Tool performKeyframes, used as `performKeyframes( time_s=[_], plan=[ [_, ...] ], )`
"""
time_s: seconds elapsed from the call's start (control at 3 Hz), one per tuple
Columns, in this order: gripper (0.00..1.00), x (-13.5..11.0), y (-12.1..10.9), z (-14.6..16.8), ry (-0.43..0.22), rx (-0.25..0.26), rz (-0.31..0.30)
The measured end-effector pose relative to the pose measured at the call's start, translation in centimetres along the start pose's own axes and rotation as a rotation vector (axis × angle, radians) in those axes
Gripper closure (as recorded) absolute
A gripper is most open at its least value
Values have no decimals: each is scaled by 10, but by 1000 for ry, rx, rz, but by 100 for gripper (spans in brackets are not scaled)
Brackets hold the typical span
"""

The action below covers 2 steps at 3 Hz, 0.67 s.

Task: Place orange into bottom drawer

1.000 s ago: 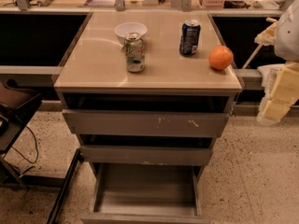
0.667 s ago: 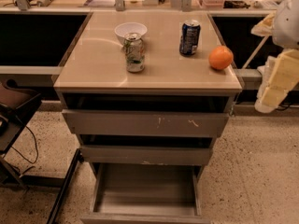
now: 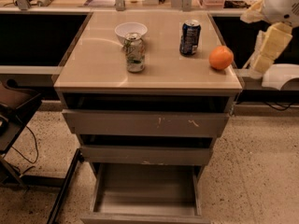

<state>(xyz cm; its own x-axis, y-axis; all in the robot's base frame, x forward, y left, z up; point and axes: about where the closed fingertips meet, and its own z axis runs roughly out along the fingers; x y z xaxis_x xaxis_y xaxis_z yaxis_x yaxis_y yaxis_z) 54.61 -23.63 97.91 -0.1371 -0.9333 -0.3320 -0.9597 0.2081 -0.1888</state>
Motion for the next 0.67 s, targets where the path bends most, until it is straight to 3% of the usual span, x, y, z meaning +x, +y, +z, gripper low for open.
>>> performKeyframes(
  time_s=[0.67],
  plan=[
    [0,10,-66,-1,-137,75,20]
  ],
)
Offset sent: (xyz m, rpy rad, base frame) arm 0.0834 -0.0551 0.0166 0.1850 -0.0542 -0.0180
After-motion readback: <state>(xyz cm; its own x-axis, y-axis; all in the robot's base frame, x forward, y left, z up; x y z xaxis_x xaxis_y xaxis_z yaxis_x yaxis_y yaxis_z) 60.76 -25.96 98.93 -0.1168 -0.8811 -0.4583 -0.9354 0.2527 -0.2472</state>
